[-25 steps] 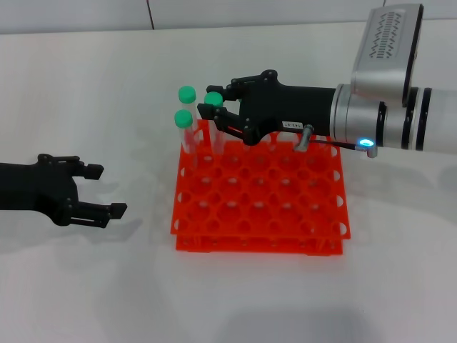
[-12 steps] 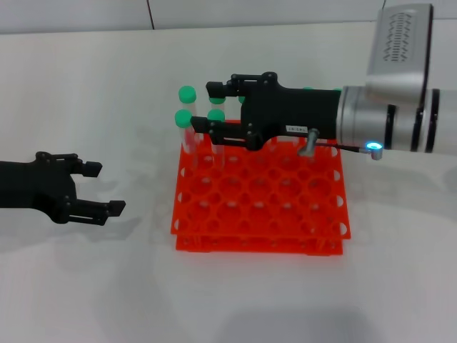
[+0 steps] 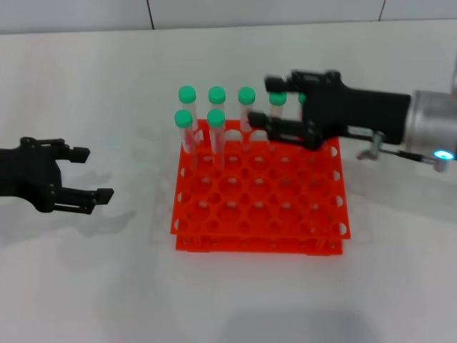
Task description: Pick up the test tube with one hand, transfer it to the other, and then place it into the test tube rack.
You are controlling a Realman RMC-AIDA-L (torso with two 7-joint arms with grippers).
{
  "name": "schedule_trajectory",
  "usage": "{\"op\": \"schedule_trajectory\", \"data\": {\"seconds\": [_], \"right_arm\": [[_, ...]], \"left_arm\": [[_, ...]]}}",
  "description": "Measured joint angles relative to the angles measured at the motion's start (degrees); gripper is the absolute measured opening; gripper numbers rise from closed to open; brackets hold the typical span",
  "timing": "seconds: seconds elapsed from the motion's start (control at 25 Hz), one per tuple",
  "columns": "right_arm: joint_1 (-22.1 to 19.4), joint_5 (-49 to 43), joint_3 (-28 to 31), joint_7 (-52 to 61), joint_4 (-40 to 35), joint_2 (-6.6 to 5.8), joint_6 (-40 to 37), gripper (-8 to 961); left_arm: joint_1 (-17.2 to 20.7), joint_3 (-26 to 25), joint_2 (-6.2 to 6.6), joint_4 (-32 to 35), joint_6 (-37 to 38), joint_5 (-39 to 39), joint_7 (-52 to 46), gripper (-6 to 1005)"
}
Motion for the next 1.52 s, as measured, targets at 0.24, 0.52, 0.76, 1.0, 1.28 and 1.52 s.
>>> {"op": "schedule_trajectory", "data": {"seconds": [0.24, 0.52, 0.76, 1.0, 1.28, 1.52], "right_arm": [[-0.66, -15.4, 9.32, 10.06, -3.24, -0.04, -12.56, 619], [-0.64, -24.6, 14.3, 15.52, -7.45, -0.05, -18.15, 616], [-0.38, -26.77, 14.54, 16.5, -8.6, -0.29, -19.01, 617], [-0.41, -26.83, 14.67, 16.49, -9.58, -0.13, -19.35, 617], [-0.23, -26.88, 14.69, 16.22, -9.69, 0.17, -19.6, 617], [-0.65, -26.91, 14.87, 16.2, -9.72, 0.2, -20.03, 617]], "left_arm": [[0.2, -2.45, -0.09, 3.23, 5.27, -2.7, 0.05, 875], [0.27, -2.54, -0.58, 6.47, 9.57, -3.77, -0.35, 875], [0.37, -2.27, -0.73, 7.06, 11.01, -5.13, -0.58, 875], [0.57, -2.25, -0.76, 7.1, 11.13, -5.13, -0.61, 875], [0.92, -2.21, -0.79, 6.86, 10.91, -5.04, -0.35, 875], [1.04, -2.19, -1.16, 6.79, 10.77, -4.77, -0.25, 875]]}}
